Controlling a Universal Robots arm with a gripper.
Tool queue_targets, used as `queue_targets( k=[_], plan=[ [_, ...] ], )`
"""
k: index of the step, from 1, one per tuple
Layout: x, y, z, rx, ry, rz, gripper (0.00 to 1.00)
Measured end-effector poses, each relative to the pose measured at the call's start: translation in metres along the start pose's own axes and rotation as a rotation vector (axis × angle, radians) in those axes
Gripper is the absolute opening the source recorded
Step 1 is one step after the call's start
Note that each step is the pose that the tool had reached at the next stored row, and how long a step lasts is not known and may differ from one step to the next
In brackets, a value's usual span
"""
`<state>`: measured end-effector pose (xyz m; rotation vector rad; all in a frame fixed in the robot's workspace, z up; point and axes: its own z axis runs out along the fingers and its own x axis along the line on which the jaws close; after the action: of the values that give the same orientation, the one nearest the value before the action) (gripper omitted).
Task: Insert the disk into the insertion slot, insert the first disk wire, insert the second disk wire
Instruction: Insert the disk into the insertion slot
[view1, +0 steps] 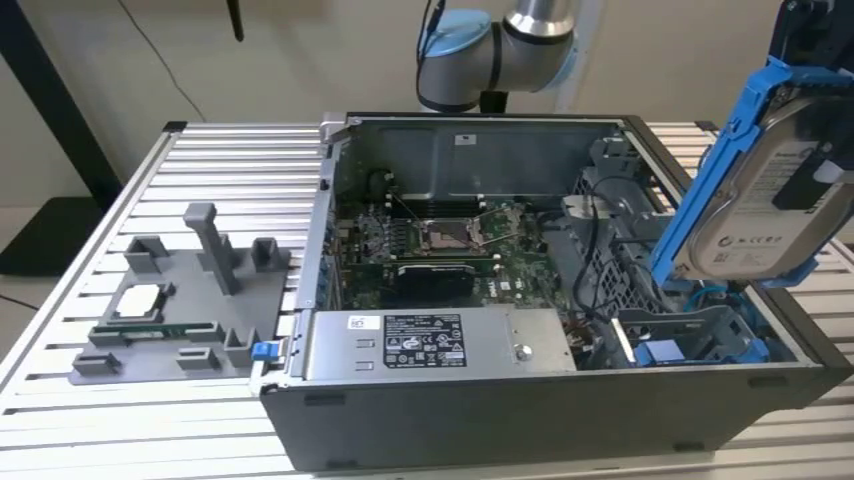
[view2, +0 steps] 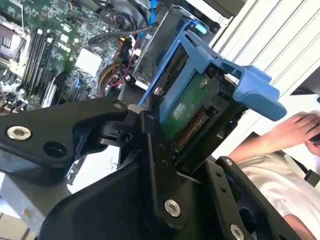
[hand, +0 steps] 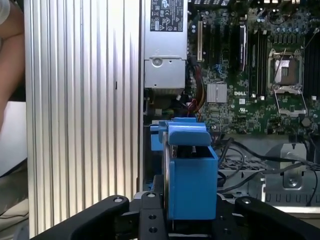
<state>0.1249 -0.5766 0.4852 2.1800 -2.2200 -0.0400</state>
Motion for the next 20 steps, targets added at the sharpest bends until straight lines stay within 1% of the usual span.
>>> queue_targets(
  k=[11,20],
  plan=[
    [-0.0001,-0.0042,0.0181,0.0,0.0,0.0,0.0],
    [-0.0002,-0.0082,0.0313,0.0,0.0,0.0,0.0]
  ],
)
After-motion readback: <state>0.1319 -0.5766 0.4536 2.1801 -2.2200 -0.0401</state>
